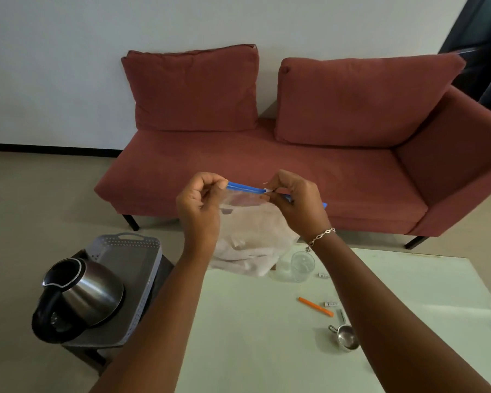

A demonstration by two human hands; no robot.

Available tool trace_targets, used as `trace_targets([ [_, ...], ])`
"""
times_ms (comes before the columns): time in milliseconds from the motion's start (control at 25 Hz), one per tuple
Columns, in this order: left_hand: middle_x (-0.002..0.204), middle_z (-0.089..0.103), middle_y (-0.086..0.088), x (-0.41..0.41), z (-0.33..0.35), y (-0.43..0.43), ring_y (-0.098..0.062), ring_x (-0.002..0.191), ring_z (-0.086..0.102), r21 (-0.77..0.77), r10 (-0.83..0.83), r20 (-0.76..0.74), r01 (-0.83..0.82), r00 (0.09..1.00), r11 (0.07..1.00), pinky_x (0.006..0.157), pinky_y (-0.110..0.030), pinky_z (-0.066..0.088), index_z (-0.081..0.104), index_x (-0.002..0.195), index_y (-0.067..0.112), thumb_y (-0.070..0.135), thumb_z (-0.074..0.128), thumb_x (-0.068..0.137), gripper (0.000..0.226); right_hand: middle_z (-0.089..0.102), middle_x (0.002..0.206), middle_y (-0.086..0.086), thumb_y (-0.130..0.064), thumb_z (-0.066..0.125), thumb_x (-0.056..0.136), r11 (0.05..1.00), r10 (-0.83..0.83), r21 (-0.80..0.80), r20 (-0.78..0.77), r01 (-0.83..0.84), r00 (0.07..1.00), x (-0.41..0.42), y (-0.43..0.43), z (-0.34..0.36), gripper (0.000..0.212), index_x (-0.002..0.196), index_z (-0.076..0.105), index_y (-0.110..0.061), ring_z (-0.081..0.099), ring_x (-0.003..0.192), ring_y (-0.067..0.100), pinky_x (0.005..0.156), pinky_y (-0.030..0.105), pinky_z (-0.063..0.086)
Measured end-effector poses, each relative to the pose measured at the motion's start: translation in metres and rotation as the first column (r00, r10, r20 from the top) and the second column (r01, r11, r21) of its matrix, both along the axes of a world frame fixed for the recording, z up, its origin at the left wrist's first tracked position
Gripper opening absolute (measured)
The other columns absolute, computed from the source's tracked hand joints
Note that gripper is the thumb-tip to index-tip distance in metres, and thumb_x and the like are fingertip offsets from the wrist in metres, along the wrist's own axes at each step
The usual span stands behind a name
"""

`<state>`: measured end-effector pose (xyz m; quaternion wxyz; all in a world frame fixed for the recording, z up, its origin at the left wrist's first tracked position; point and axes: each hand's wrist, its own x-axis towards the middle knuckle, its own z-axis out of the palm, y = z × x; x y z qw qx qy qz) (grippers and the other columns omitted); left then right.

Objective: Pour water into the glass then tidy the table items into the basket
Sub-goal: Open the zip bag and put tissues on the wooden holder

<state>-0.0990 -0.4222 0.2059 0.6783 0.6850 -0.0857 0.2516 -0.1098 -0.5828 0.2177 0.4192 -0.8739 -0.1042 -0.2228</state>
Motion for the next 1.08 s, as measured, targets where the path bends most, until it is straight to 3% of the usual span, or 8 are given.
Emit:
trace_targets([
  [200,0.066,0.067,0.022,0.01,-0.005,0.022,0.006,0.065,0.057,-0.075,0.07,0.021,-0.068,0.997,0.995,0.065,-0.009,0.045,0.059,0.073,0.027,0.002,0.059,0.082,0.026,0.07,0.088,0.016,-0.009,0.066,0.081,0.982,-0.117,-0.154,-0.054,0.108,0.992,-0.005,-0.053,-0.006,0.013,0.083,0.059,0.002,0.063,0.084,0.034,0.074,0.046,0.051],
  [320,0.066,0.067,0.02,0.003,-0.016,0.026,0.005,0.066,0.057,-0.029,0.012,-0.077,-0.014,0.997,0.999,0.066,-0.01,0.046,0.06,0.073,0.027,0.001,0.058,0.084,0.029,0.072,0.092,0.014,-0.007,0.063,0.082,0.971,-0.112,-0.217,-0.055,0.098,0.992,-0.008,-0.065,-0.004,0.014,0.086,0.057,0.005,0.065,0.086,0.035,0.074,0.047,0.051],
  [400,0.071,0.066,0.014,0.003,-0.014,0.031,0.002,0.069,0.058,0.13,-0.097,-0.184,0.122,0.978,0.984,0.068,-0.012,0.047,0.062,0.073,0.027,0.003,0.058,0.086,0.027,0.072,0.092,0.016,-0.005,0.063,0.083,0.984,-0.099,-0.155,-0.074,0.086,0.992,-0.011,-0.069,0.0,0.012,0.086,0.056,0.005,0.066,0.087,0.035,0.075,0.049,0.052],
  [520,0.082,0.07,0.004,0.004,0.002,0.027,-0.003,0.078,0.066,0.324,-0.323,-0.303,0.416,0.897,0.85,0.074,-0.014,0.051,0.069,0.079,0.022,0.008,0.057,0.087,0.02,0.07,0.084,0.017,-0.003,0.064,0.081,0.989,-0.042,-0.142,-0.069,0.032,0.997,-0.017,-0.068,0.006,0.009,0.084,0.057,0.003,0.065,0.081,0.035,0.073,0.051,0.051],
  [600,0.082,0.072,0.001,0.003,0.012,0.014,-0.009,0.082,0.067,0.32,-0.408,-0.356,0.52,0.841,0.792,0.078,-0.019,0.053,0.072,0.081,0.017,0.008,0.061,0.084,0.014,0.069,0.081,0.017,-0.003,0.063,0.081,0.987,0.005,-0.158,-0.049,-0.013,0.999,-0.021,-0.063,0.008,0.008,0.084,0.057,0.002,0.065,0.078,0.035,0.072,0.05,0.051],
  [760,0.076,0.071,-0.004,0.002,0.017,-0.005,-0.008,0.07,0.065,0.295,-0.479,-0.459,0.637,0.748,0.712,0.068,-0.015,0.054,0.072,0.078,0.012,0.004,0.066,0.079,0.01,0.07,0.084,0.018,-0.003,0.063,0.082,0.985,0.047,-0.165,-0.049,-0.055,0.998,-0.026,-0.057,0.007,0.009,0.086,0.058,0.003,0.064,0.079,0.036,0.071,0.048,0.051],
  [1080,0.064,0.072,0.004,-0.002,0.017,-0.005,-0.006,0.061,0.067,0.179,-0.486,-0.608,0.705,0.627,0.686,0.059,-0.017,0.056,0.073,0.073,0.014,0.001,0.067,0.078,0.015,0.063,0.073,0.019,0.002,0.062,0.082,0.992,0.059,-0.111,-0.072,-0.067,0.996,-0.029,-0.055,0.0,0.007,0.084,0.057,0.005,0.057,0.058,0.03,0.058,0.037,0.049],
])
